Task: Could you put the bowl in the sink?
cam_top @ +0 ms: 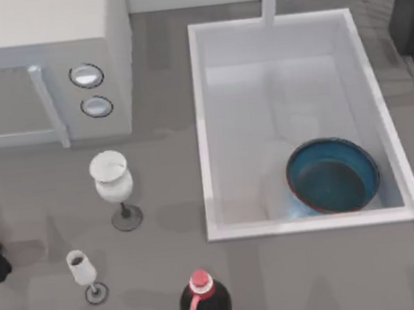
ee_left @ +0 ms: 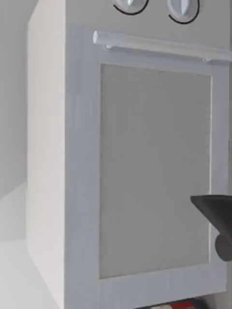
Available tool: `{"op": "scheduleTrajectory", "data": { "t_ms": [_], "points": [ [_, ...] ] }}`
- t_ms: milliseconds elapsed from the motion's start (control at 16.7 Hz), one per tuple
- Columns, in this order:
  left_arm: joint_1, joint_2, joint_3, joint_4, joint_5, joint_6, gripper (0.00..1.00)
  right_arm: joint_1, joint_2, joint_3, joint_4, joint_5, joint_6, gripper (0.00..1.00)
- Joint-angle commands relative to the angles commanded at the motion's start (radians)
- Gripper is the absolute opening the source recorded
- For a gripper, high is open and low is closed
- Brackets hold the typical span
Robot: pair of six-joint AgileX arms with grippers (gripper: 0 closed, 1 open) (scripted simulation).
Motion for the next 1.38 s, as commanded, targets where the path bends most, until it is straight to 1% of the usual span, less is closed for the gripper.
{"op": "scheduleTrajectory", "data": {
  "t_ms": [240,360,540,720,1140,1380],
  "points": [
    [0.0,0.0,0.0,0.0,0.0,0.0,1.0,0.005,0.03,0.029,-0.019,-0.001,0.005,1.0],
    [0.0,0.0,0.0,0.0,0.0,0.0,1.0,0.015,0.103,0.099,-0.062,-0.002,0.016,1.0],
    [0.0,0.0,0.0,0.0,0.0,0.0,1.0,0.037,0.291,0.262,-0.162,-0.002,0.04,1.0],
    [0.0,0.0,0.0,0.0,0.0,0.0,1.0,0.064,0.572,0.468,-0.296,0.0,0.071,1.0],
    [0.0,0.0,0.0,0.0,0.0,0.0,1.0,0.136,1.37,0.983,-0.661,0.005,0.147,1.0],
    [0.0,0.0,0.0,0.0,0.0,0.0,1.0,0.174,1.723,1.248,-0.839,0.005,0.187,1.0]
  ]
}}
